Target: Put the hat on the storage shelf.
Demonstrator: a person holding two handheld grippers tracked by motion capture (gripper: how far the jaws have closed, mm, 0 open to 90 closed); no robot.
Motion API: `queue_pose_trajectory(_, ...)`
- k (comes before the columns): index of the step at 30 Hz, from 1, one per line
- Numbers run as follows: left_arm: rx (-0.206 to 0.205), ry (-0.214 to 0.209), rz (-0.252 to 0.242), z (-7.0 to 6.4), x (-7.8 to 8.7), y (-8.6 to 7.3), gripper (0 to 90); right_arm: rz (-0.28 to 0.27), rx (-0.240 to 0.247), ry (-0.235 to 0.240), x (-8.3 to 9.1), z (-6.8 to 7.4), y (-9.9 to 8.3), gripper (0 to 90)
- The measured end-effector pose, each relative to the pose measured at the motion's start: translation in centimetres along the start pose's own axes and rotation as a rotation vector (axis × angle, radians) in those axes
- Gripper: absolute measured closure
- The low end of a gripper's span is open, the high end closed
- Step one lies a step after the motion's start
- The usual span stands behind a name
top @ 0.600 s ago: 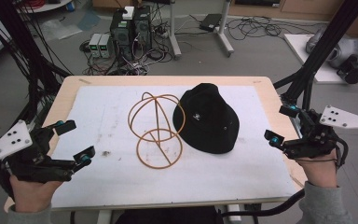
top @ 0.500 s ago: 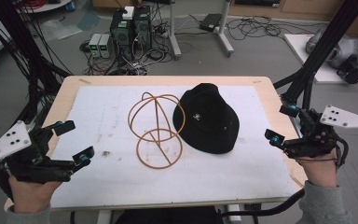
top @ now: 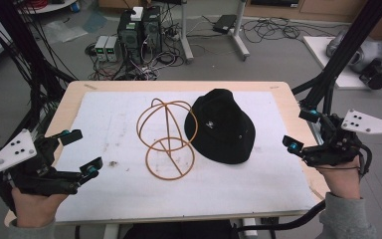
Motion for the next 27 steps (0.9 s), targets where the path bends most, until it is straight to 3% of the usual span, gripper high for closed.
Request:
queue_pose_trajectory(11, 0.006, 0.003, 0.013, -0.1, -0.4, -0.4, 5.1, 0.052, 0.049, 0.044, -2.5, -0.6, 1.8, 0.8)
queue_pose_trajectory(14, 0.010, -0.011, 0.016, -0.2, -0.5, -0.5, 5.1, 0.062, 0.039, 0.044, -3.4, -1.0, 2.4, 0.8)
queue_pose_trajectory(18, 0.009, -0.009, 0.023, -0.3, -0.6, -0.6, 5.1, 0.070, 0.048, 0.044, -5.7, -1.8, 3.2, 0.8)
queue_pose_trajectory(27, 0.014, 0.000, 0.023, -0.3, -0.3, -0.8, 5.1, 0.082, 0.042, 0.059, -9.0, -2.6, 3.8, 0.8)
Point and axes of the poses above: each handheld gripper's, and its own axes: x roughly backward along the jaws, y roughly out of its top, z roughly to its left, the point moved 2 cm from there along -x, roughly forward along the jaws, and after that the axes turned 11 degrees about x, right-handed, at the moved point
